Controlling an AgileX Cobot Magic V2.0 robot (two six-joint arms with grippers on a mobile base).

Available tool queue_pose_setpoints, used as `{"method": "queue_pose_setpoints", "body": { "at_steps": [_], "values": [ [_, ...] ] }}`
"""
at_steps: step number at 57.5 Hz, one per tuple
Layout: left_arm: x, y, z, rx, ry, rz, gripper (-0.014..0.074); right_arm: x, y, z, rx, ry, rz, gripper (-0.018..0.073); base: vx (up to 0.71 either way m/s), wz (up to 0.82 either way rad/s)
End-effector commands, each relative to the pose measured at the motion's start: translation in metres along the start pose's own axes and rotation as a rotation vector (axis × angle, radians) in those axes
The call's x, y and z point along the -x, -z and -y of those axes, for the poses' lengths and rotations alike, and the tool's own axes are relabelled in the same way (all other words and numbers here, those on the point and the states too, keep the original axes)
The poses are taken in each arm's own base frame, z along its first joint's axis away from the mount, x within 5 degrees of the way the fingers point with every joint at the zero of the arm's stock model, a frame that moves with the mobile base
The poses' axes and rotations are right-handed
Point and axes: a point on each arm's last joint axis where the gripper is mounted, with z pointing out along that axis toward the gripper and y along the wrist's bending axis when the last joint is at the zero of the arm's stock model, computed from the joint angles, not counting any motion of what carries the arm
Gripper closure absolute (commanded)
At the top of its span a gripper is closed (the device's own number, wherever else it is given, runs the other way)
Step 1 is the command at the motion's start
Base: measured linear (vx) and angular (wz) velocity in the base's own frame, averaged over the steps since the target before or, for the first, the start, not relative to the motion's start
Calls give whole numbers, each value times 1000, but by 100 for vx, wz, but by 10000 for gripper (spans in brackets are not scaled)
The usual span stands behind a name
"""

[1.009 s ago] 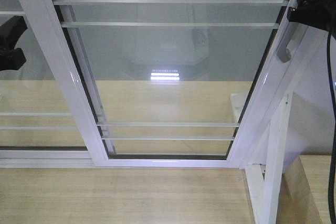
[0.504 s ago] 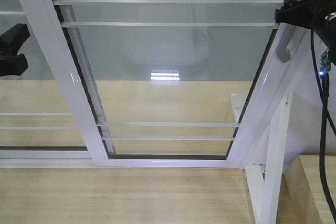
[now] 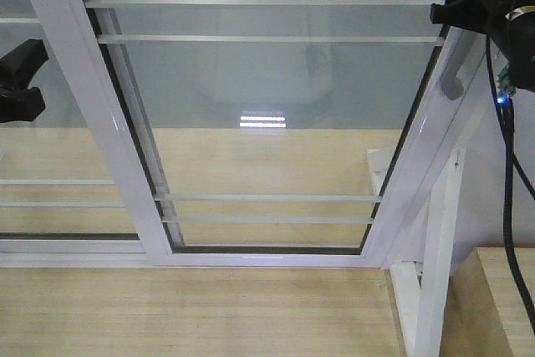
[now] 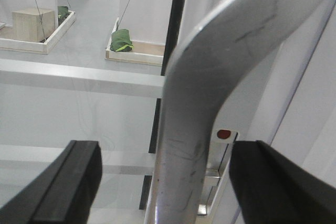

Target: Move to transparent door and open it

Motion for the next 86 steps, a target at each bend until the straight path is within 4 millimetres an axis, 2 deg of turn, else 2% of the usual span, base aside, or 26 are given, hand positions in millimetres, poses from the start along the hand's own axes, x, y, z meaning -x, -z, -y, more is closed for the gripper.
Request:
{"method": "queue_pose_setpoints", "body": {
  "at_steps": [1, 15, 23, 34, 43, 59, 86],
  "values": [
    [21, 4, 1, -2, 6, 128, 52, 37, 8, 10, -48, 9, 165, 97, 0, 0],
    [21, 4, 1, -2, 6, 128, 52, 37, 8, 9, -46, 12, 165, 414, 0, 0],
    [21, 4, 1, -2, 6, 128, 52, 36, 9, 9, -41, 12, 154, 505, 0, 0],
    [21, 4, 1, -2, 6, 128, 52, 35, 9, 8, -26, 14, 127, 505, 0, 0],
    [21, 4, 1, -2, 6, 128, 52, 38, 11, 0, -2, 19, 131, 501, 0, 0],
    [21, 4, 1, -2, 6, 128, 52, 45, 18, -38, 107, 101, 175, 493, 0, 0],
    [21, 4, 1, -2, 6, 128, 52, 52, 37, -102, 273, 127, 215, 481, 0, 0]
  ]
}}
